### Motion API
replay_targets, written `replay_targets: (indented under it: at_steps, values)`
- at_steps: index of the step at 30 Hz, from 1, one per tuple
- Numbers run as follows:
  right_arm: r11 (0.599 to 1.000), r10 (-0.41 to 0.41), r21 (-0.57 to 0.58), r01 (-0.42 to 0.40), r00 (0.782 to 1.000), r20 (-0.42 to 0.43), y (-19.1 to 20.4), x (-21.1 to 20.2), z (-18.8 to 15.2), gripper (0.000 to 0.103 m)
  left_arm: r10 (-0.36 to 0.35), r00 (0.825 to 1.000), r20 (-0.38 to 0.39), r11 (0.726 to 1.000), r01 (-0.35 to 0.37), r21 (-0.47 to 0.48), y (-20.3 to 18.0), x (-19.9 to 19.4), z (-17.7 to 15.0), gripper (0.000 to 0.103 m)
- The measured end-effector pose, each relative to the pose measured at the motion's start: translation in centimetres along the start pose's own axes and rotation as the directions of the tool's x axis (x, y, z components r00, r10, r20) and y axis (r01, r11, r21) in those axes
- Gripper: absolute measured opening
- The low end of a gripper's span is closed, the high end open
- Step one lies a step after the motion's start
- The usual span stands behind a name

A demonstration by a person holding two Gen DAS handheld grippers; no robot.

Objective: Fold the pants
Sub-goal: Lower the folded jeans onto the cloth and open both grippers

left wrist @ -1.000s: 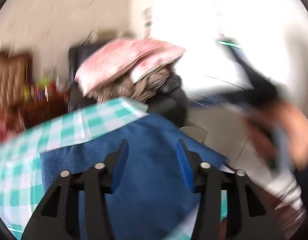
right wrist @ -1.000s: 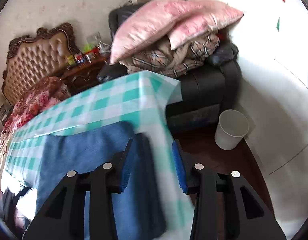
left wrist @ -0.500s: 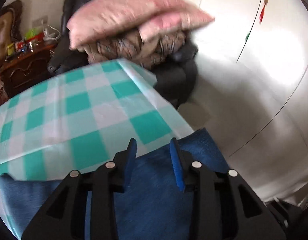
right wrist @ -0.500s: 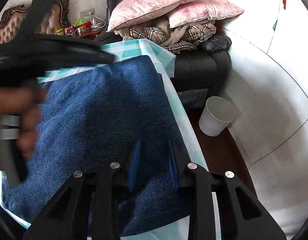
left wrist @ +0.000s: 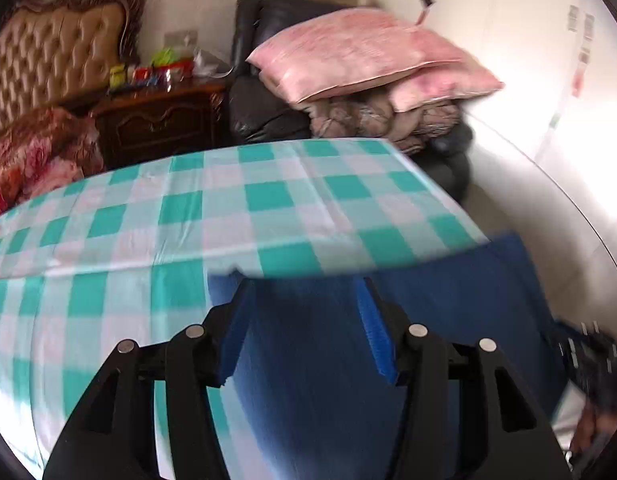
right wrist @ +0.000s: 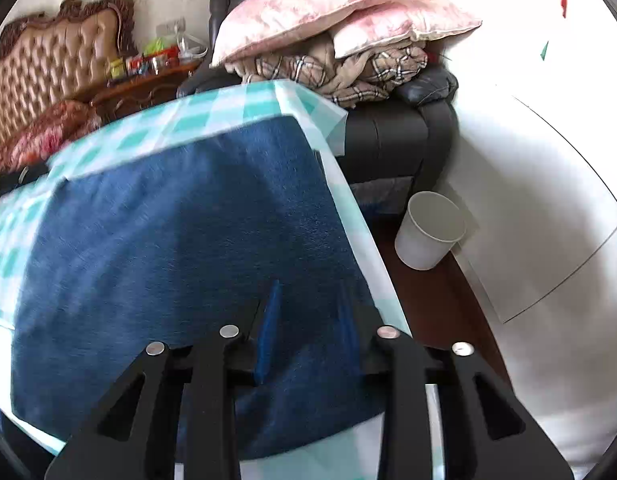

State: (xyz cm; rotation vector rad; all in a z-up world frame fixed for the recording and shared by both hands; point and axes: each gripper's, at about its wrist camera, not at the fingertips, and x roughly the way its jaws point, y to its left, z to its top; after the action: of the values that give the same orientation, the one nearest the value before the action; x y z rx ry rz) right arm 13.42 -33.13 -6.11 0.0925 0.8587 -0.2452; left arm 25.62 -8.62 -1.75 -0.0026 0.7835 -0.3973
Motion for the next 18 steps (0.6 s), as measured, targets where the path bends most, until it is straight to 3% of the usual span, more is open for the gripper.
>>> replay_targets:
  at_steps: [2,4,7,9,11,14,18]
  values:
    - [1.000,0.010,-0.008,-0.009,0.998,0.057,1.1,-1.6,-0.1,0.056,-0.043,0.999,0.002,0.999,0.043,0.009,-1.4,-2.7,-3.0,0.053]
    - [0.997,0.005,-0.074,0.001,0.996,0.087,3.0,-2.5,-0.6,0.059,-0.054,0.998,-0.013,0.997,0.054,0.061,-3.3,-5.1,-6.7,0.053]
    - [0.991,-0.028,-0.131,0.035,0.998,0.055,5.0,-2.1,-2.0,0.062,-0.068,0.994,-0.089,0.995,0.074,0.064,-4.7,-5.4,-10.5,0.053]
    - [0.991,-0.039,-0.129,0.042,0.999,0.024,5.2,-1.4,-2.8,0.063,-0.028,0.991,-0.134,0.994,0.042,0.102,-5.5,-4.9,-12.7,0.053]
    - [0.994,-0.037,-0.106,0.039,0.999,0.026,4.9,-1.1,-3.6,0.064,-0.002,0.992,-0.125,0.990,0.020,0.141,-6.0,-5.0,-13.9,0.054]
    - [0.992,-0.047,-0.117,0.050,0.999,0.024,5.1,-1.2,-3.9,0.064,-0.020,0.992,-0.126,0.993,0.034,0.111,-5.5,-5.4,-13.8,0.054]
    - [0.992,-0.053,-0.110,0.055,0.998,0.017,5.0,-0.9,-3.8,0.065,-0.017,0.994,-0.107,0.995,0.028,0.098,-5.4,-6.0,-13.4,0.069]
